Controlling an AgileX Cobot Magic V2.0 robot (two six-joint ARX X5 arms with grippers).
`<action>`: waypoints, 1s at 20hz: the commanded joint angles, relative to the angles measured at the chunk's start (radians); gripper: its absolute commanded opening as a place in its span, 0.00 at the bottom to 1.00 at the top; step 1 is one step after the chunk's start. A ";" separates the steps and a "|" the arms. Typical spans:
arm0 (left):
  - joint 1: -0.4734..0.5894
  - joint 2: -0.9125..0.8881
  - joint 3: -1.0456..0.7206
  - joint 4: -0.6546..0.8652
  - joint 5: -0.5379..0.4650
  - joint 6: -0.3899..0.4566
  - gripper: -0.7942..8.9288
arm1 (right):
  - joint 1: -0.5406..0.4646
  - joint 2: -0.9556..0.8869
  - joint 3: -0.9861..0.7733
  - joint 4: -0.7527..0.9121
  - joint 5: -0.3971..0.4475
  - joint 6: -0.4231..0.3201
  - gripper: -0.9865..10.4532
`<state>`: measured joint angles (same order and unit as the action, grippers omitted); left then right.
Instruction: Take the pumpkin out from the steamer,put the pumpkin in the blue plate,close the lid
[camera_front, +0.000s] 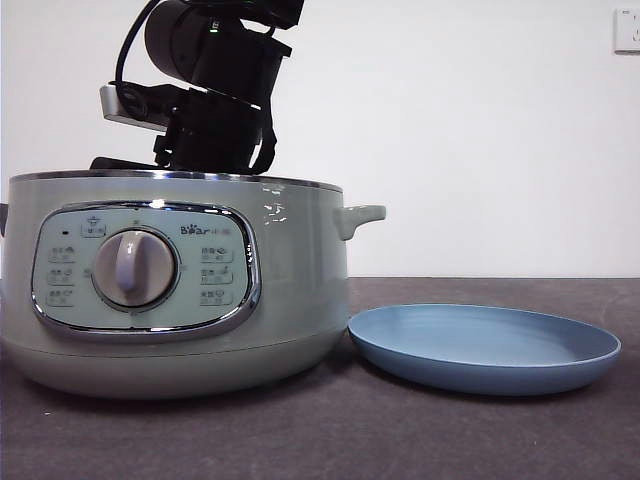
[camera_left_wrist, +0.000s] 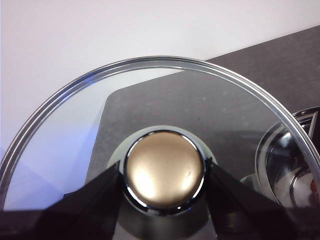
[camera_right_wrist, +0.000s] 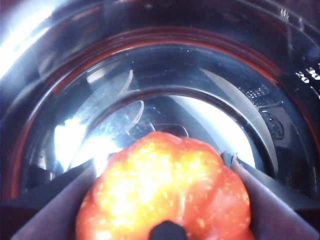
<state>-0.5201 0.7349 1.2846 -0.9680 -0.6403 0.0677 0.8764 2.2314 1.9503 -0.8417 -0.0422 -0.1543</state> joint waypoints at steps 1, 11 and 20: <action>-0.002 -0.012 0.012 0.039 -0.006 0.008 0.07 | 0.001 -0.016 0.000 -0.021 -0.003 -0.004 0.08; -0.003 0.113 0.012 0.130 0.208 0.005 0.07 | -0.159 -0.507 0.000 -0.373 -0.004 -0.026 0.08; -0.004 0.150 0.012 0.197 0.310 0.004 0.07 | -0.391 -0.696 -0.161 -0.513 -0.003 0.047 0.08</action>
<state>-0.5220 0.8951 1.2846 -0.8207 -0.3328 0.0677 0.4847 1.5398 1.8130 -1.3525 -0.0437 -0.1253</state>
